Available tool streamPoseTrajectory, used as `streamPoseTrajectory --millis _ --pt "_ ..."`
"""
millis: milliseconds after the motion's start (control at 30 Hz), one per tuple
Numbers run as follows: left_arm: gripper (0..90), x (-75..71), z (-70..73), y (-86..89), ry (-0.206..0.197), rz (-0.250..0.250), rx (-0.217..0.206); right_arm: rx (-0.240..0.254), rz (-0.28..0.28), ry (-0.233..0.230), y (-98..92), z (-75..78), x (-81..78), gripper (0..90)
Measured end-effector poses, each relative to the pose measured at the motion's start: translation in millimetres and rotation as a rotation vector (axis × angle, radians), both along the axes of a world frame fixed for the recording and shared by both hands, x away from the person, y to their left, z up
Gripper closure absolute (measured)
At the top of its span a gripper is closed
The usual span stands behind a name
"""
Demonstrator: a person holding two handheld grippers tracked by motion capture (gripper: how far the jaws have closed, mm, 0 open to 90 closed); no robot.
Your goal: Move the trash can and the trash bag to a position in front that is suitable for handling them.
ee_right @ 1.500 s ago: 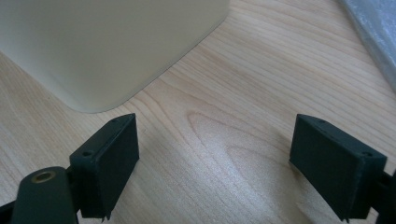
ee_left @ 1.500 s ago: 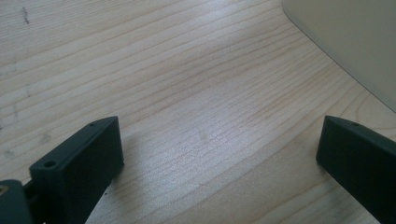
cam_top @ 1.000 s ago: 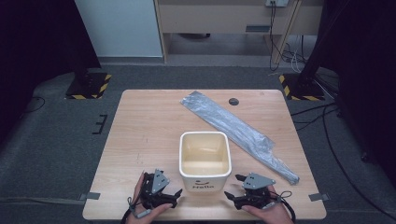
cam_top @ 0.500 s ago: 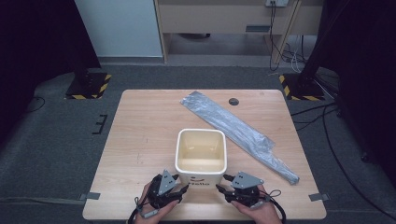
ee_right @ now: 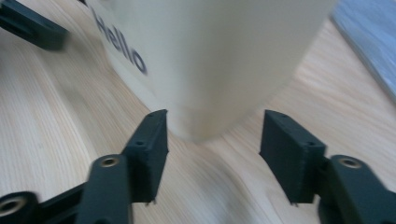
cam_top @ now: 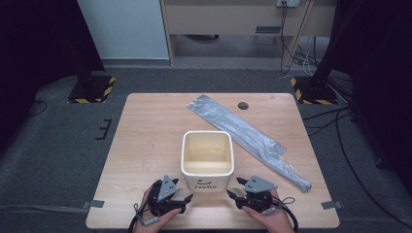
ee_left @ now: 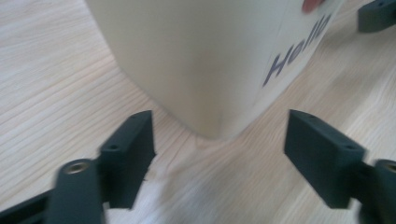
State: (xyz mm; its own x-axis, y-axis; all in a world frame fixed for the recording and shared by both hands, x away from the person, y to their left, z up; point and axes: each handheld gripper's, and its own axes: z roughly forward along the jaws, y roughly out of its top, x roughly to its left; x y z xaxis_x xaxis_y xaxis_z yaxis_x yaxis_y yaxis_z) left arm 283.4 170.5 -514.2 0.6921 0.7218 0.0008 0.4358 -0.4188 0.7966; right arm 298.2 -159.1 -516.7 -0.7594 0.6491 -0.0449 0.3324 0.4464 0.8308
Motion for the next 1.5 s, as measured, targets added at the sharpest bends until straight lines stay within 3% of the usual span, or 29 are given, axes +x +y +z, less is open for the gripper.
streamPoseTrajectory --millis 100,133,233,267,300,433,467,533,667,733,900,1067,1133,1200,1367,1500 --pt "14.0 5.0 2.5 7.1 0.017 0.014 -0.005 -0.012 -0.036 0.018 -7.8 -1.5 3.3 32.3" --pt "12.7 8.6 4.6 10.5 0.020 0.023 -0.007 -0.004 -0.073 0.028 -15.1 -1.8 8.4 27.5" --pt "10.6 21.0 11.5 19.9 0.019 0.042 0.008 -0.001 -0.112 0.047 -19.9 -2.0 14.6 24.2" --pt "9.9 30.0 16.1 27.6 0.010 0.054 0.025 -0.020 -0.140 0.061 -21.6 -3.9 19.7 22.1" --pt "9.6 30.0 16.1 27.6 0.010 0.054 0.025 -0.033 -0.145 0.064 -22.4 -5.7 22.4 21.4" --pt "5.7 58.7 28.2 46.4 0.017 0.092 0.021 -0.067 -0.176 0.098 -22.6 -14.5 31.6 20.5" --pt "5.9 75.9 37.8 55.9 0.021 0.107 0.007 -0.073 -0.188 0.104 -22.2 -15.7 32.4 20.5" --pt "5.8 84.4 42.7 59.2 0.033 0.111 0.003 -0.083 -0.191 0.100 -21.9 -17.1 33.2 20.4" --pt "6.0 118.8 63.6 63.6 0.034 0.111 0.038 -0.083 -0.178 0.092 -15.7 -18.9 34.8 22.4" --pt "6.2 124.2 66.9 62.8 0.037 0.110 0.041 -0.083 -0.182 0.083 -14.0 -18.7 35.2 22.3" --pt "7.1 146.1 83.1 53.8 0.040 0.094 0.038 -0.082 -0.176 0.124 -12.1 -19.9 39.5 20.1" --pt "8.8 156.0 91.9 46.6 0.002 0.083 0.052 -0.069 -0.180 0.147 -12.2 -19.8 38.6 19.5" --pt "9.7 159.3 97.5 43.8 0.010 0.090 0.046 -0.069 -0.182 0.149 -12.2 -19.8 38.9 19.0" --pt "11.1 163.0 107.5 41.6 -0.007 0.105 0.009 -0.069 -0.183 0.149 -12.3 -19.9 38.8 18.9" --pt "13.2 162.5 124.7 33.1 -0.024 0.091 0.005 -0.073 -0.173 0.144 -13.1 -20.1 38.3 18.9" --pt "14.8 160.1 130.6 26.0 -0.023 0.064 0.006 -0.073 -0.169 0.143 -13.6 -20.2 38.4 18.9"
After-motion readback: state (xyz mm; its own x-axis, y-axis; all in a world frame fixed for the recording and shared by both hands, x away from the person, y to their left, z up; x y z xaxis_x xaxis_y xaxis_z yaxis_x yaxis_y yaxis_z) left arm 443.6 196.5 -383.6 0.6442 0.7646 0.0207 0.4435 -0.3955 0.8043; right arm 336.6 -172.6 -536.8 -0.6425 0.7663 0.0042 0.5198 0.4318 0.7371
